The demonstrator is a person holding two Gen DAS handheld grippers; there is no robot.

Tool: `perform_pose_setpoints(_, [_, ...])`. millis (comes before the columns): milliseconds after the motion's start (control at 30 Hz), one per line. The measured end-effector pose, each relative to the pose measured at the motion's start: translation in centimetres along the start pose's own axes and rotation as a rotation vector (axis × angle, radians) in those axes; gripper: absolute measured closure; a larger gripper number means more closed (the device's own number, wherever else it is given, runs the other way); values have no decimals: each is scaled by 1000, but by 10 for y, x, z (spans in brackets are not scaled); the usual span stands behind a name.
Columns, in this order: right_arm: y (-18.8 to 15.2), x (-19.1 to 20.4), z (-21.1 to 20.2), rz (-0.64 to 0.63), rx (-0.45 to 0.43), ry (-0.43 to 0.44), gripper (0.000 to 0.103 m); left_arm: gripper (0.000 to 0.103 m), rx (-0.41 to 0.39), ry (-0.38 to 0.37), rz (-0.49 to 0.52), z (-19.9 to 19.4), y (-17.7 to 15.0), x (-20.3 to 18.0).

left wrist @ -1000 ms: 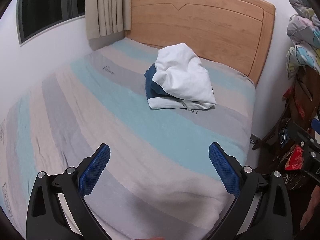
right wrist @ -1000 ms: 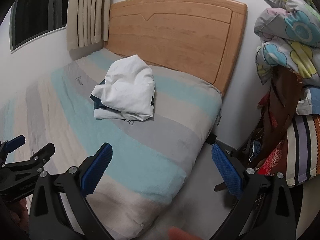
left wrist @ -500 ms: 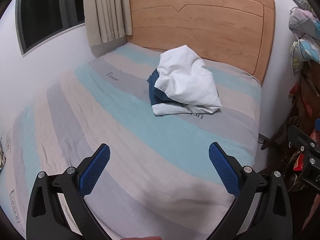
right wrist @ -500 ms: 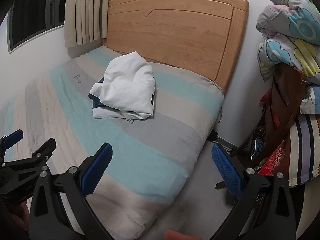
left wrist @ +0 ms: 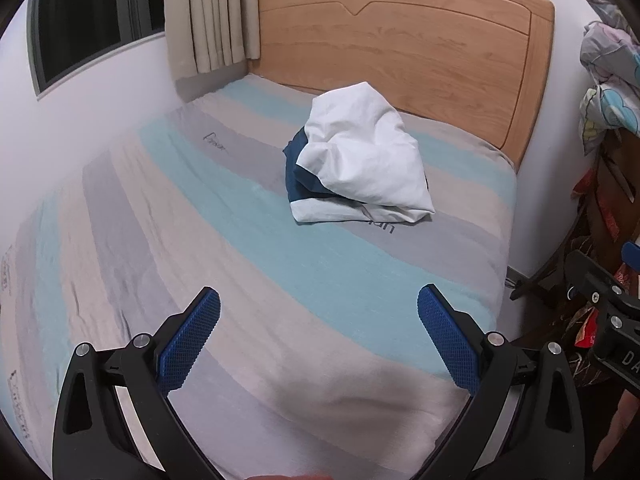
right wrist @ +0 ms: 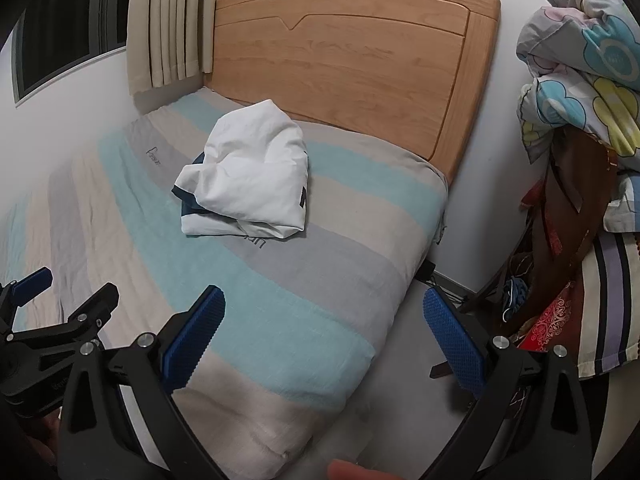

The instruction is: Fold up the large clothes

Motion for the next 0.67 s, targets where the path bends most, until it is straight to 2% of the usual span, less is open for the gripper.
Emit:
perform_pose_setpoints(333, [2, -1, 4, 1, 7, 1, 7, 6, -47, -2, 27, -4, -5, -6])
perform_pose_setpoints(500, [1, 0, 5, 3, 12, 3, 7, 6, -23, 1, 37, -3, -3, -5])
perform_pose_setpoints(667, [1, 0, 4, 0, 11, 4, 7, 6, -8, -36, 17, -4, -1, -1])
Point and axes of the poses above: each gripper's, at about its wrist camera, not at the fingertips, and z roughly the way its jaws point, x to its left, y to its top, the point moved 1 cm from there along z, roughly the way its jaws point, and after that the axes turned 13 degrees about x, right-handed, at the moved point
